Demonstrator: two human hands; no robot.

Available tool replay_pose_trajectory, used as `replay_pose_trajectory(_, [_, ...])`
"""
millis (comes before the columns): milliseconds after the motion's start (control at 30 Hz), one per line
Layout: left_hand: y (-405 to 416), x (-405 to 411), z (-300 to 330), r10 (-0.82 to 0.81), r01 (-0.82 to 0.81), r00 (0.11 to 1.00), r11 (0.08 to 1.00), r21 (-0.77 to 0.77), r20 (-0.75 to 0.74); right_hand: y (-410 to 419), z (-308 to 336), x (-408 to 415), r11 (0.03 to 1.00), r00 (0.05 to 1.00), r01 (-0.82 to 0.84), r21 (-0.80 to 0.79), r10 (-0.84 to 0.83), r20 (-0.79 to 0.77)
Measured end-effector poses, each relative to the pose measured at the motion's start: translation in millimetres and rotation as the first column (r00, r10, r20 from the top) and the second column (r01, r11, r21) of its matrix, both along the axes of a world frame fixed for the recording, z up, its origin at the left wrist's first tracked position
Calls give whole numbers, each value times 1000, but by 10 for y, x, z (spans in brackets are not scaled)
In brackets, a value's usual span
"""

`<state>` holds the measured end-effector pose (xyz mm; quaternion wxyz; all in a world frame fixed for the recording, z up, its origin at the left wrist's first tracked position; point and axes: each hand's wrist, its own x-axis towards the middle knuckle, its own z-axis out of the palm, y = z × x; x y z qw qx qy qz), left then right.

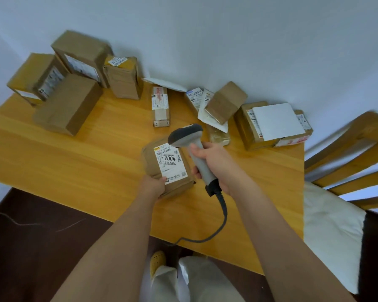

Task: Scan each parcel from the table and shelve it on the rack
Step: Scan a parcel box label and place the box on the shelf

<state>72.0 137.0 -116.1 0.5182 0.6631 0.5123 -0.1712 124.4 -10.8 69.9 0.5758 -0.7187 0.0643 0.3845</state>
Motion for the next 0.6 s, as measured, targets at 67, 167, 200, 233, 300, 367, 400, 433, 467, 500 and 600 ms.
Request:
replay_pose_trajectory(67, [-2,-4,-12,13,-13,1000,1000,2,12,-22,76,-46,1000,1000,6,1,-6,5])
replay_pose_trajectory(167, [-2,-7,-67,18,-19,999,1000,14,42,-41,148,-102,999,999,38,-15,-38,9])
replay_pose_trajectory(200, [-6,-6,-68,6,-8,998,999,33,55,-46,164,-115,999,999,47,-17,-47,9])
replay_pose_trajectory(233, [-15,-1,-62,-7,3,997,999,51,75,-48,182,-128,998,999,52,-20,-52,10])
replay_pose_trajectory(300, [-48,20,10,-25,18,993,998,67,114,-48,212,-151,998,998,56,-15,-56,19])
replay_pose_trajectory(367, [-70,27,65,-39,29,992,996,84,124,-47,231,-165,998,997,68,-11,-67,25])
replay_pose_trajectory(400, [-76,25,80,-41,30,992,995,90,117,-47,244,-172,997,997,79,-11,-79,24])
replay_pose_trajectory(433, [-84,28,87,-37,27,993,996,88,110,-49,258,-179,996,996,93,-10,-93,18])
replay_pose_trajectory(467, [-87,28,89,-33,24,994,996,83,104,-51,273,-185,994,994,106,-7,-106,13])
replay_pose_trajectory(500, [-93,26,90,-23,17,994,998,66,103,-55,292,-192,993,993,116,-3,-116,8])
replay_pose_trajectory(600, [-99,22,56,89,-85,992,995,-43,85,-75,344,-207,991,991,137,6,-137,-4])
